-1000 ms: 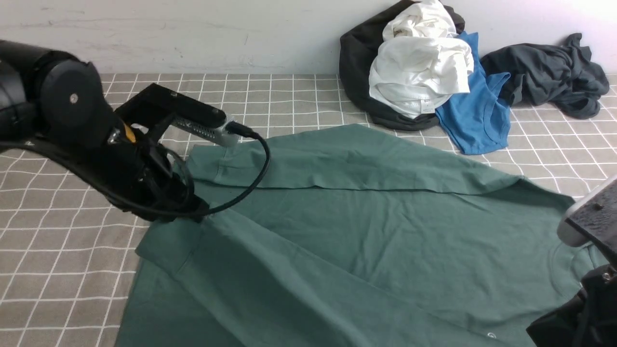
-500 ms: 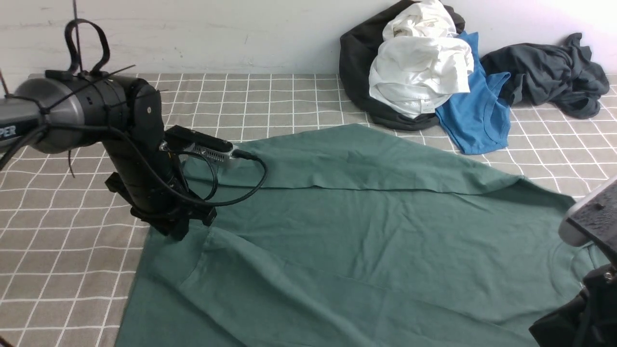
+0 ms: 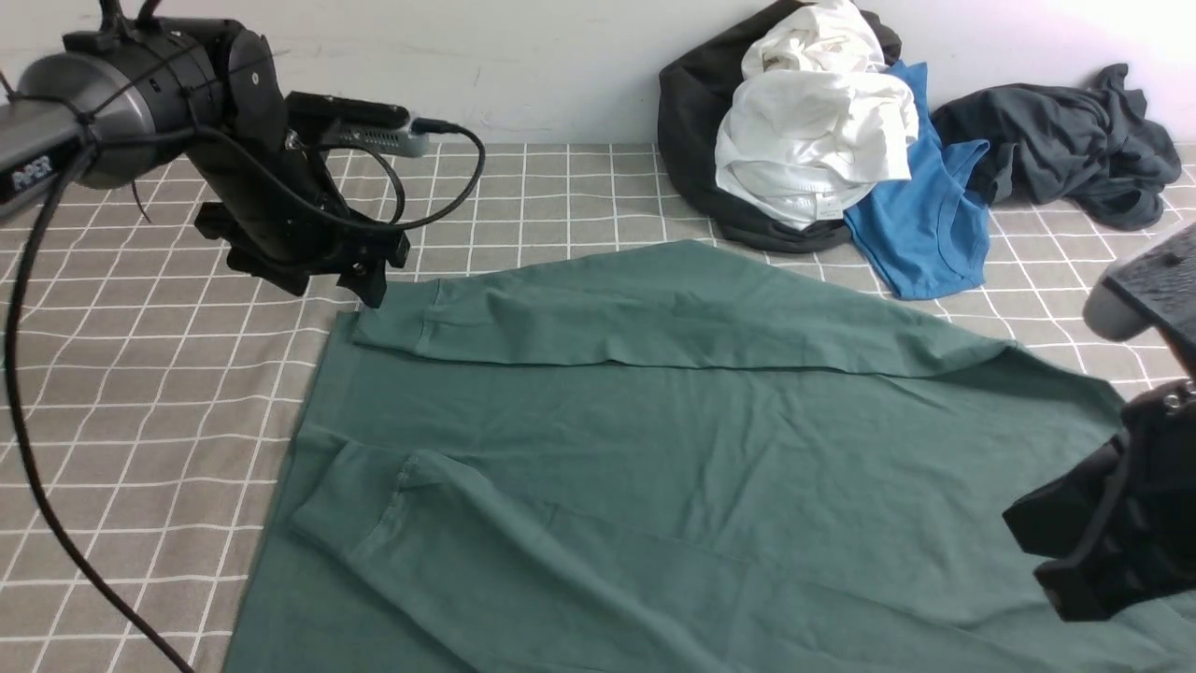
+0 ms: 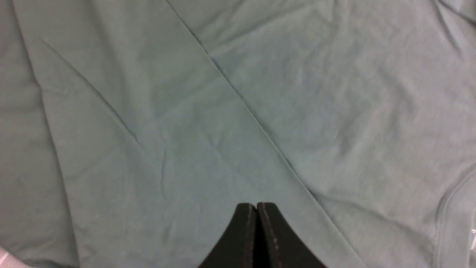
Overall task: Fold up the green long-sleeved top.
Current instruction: Use the left arm to clamp the cuff farthest from it
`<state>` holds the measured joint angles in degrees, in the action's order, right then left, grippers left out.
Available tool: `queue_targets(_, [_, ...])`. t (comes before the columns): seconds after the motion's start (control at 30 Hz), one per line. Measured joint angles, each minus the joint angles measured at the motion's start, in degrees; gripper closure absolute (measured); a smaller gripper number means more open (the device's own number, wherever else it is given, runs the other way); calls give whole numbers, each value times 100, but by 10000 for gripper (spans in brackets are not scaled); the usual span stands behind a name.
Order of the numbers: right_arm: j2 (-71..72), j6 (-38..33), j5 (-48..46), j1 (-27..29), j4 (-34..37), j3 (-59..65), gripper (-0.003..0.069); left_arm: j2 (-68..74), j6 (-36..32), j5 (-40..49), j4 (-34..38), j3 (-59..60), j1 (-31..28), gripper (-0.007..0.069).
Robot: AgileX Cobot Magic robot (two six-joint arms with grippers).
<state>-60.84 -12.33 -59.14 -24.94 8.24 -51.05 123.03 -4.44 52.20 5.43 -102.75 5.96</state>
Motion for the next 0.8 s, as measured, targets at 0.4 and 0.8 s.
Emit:
queue_targets(0.4, [-143, 0, -173, 0, 102, -2, 673, 906, 0, -653, 491, -598, -27, 114])
queue_targets(0.8, [-143, 0, -167, 0, 102, -2, 673, 1063, -17, -564, 641, -598, -27, 382])
